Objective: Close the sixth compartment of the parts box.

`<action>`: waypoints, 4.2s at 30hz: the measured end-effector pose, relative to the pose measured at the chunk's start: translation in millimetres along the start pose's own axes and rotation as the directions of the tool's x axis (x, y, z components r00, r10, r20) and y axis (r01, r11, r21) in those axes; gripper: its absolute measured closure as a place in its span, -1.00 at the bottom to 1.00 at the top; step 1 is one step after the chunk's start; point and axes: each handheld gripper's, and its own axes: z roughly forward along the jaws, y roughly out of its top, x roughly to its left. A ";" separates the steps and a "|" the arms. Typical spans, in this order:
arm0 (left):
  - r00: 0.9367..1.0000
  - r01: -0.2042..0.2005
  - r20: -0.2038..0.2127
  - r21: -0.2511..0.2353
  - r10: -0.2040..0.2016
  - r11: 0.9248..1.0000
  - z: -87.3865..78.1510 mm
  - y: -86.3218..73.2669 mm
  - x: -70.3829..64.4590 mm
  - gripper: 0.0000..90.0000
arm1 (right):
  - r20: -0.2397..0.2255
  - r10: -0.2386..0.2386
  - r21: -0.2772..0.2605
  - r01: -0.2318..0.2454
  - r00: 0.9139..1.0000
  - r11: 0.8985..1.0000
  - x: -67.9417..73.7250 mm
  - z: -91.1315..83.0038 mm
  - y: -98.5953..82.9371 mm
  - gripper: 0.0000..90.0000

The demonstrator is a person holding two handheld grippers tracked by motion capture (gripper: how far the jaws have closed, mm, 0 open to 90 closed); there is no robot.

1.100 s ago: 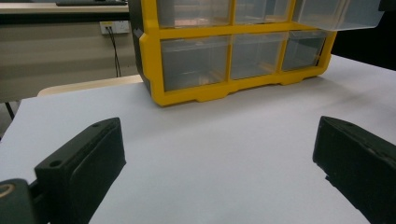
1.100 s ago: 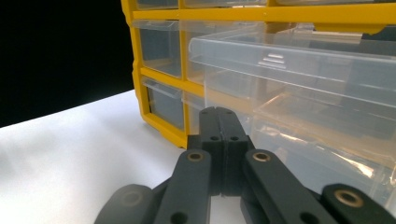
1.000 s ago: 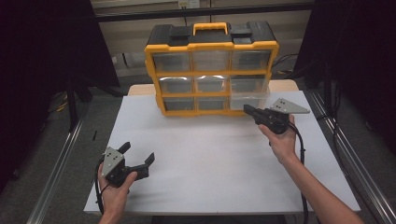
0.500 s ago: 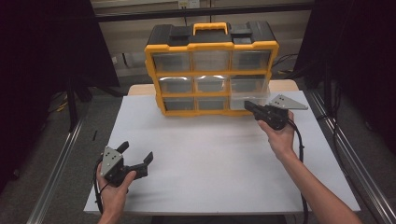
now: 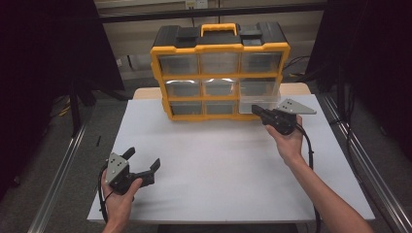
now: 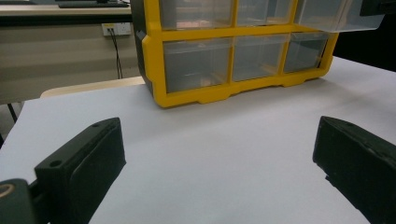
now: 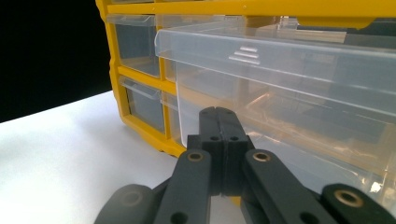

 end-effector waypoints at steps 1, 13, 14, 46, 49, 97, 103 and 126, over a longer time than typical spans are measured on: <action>1.000 0.000 -0.007 0.003 0.000 1.000 -0.2 0.2 -0.4 -0.95 | 0.002 -0.002 -0.003 0.002 1.000 1.000 0.1 0.4 -0.1 1.00; 1.000 -0.011 -0.008 0.005 0.011 1.000 -0.1 0.2 -0.7 -0.95 | -0.014 -0.012 -0.013 0.012 1.000 1.000 -0.8 3.4 0.7 1.00; 1.000 -0.011 -0.009 0.004 0.011 1.000 -0.1 0.3 -0.5 -0.95 | -0.012 -0.009 -0.014 0.009 1.000 1.000 -0.5 3.6 1.2 1.00; 1.000 0.004 0.004 0.003 -0.004 1.000 1.9 -0.2 -1.2 -0.95 | -0.006 -0.002 -0.009 0.002 1.000 1.000 -6.5 11.2 2.9 1.00; 1.000 -0.020 0.012 0.010 0.020 1.000 1.2 1.0 -0.1 -0.95 | 0.002 0.008 -0.016 -0.008 1.000 1.000 -5.9 11.9 1.9 1.00; 1.000 -0.001 -0.006 0.007 0.002 1.000 -1.0 0.9 2.4 -0.95 | 0.046 0.028 -0.036 -0.026 0.999 0.999 -17.8 20.7 5.3 1.00; 1.000 0.004 -0.002 0.005 -0.004 1.000 -0.7 1.0 1.5 -0.95 | 0.042 0.035 -0.040 -0.033 0.998 0.999 -18.7 21.7 5.7 1.00; 1.000 0.001 0.003 -0.001 -0.001 1.000 0.0 0.7 1.3 -0.95 | 0.059 0.042 -0.048 -0.039 0.997 0.998 -21.8 28.2 10.3 1.00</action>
